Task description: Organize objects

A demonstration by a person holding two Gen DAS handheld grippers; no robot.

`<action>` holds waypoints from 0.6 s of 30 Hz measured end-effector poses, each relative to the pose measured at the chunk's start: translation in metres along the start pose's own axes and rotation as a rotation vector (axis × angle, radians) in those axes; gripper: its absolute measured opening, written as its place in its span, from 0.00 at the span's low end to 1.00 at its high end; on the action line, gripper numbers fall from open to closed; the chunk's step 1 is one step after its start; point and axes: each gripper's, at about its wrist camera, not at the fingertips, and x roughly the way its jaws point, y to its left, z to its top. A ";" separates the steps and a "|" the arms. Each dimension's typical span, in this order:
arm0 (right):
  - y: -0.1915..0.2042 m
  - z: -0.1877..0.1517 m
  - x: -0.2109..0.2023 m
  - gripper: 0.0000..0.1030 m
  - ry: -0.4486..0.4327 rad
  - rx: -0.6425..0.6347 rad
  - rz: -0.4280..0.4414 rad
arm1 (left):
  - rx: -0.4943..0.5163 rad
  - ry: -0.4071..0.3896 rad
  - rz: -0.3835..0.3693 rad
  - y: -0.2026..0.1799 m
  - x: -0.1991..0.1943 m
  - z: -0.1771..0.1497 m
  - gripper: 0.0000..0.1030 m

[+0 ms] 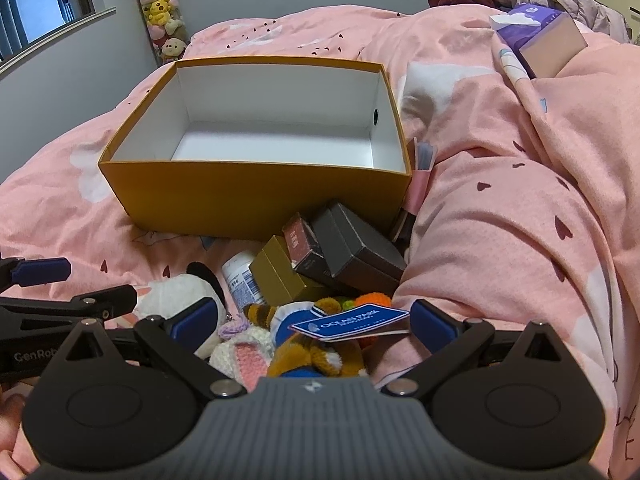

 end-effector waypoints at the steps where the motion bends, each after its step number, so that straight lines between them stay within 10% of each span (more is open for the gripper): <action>1: 0.000 0.000 0.000 0.99 0.001 0.000 0.000 | 0.001 0.001 0.001 0.000 0.000 0.000 0.88; 18: -0.001 -0.002 0.003 0.99 0.015 0.004 0.004 | -0.003 0.015 0.006 -0.001 0.002 0.000 0.88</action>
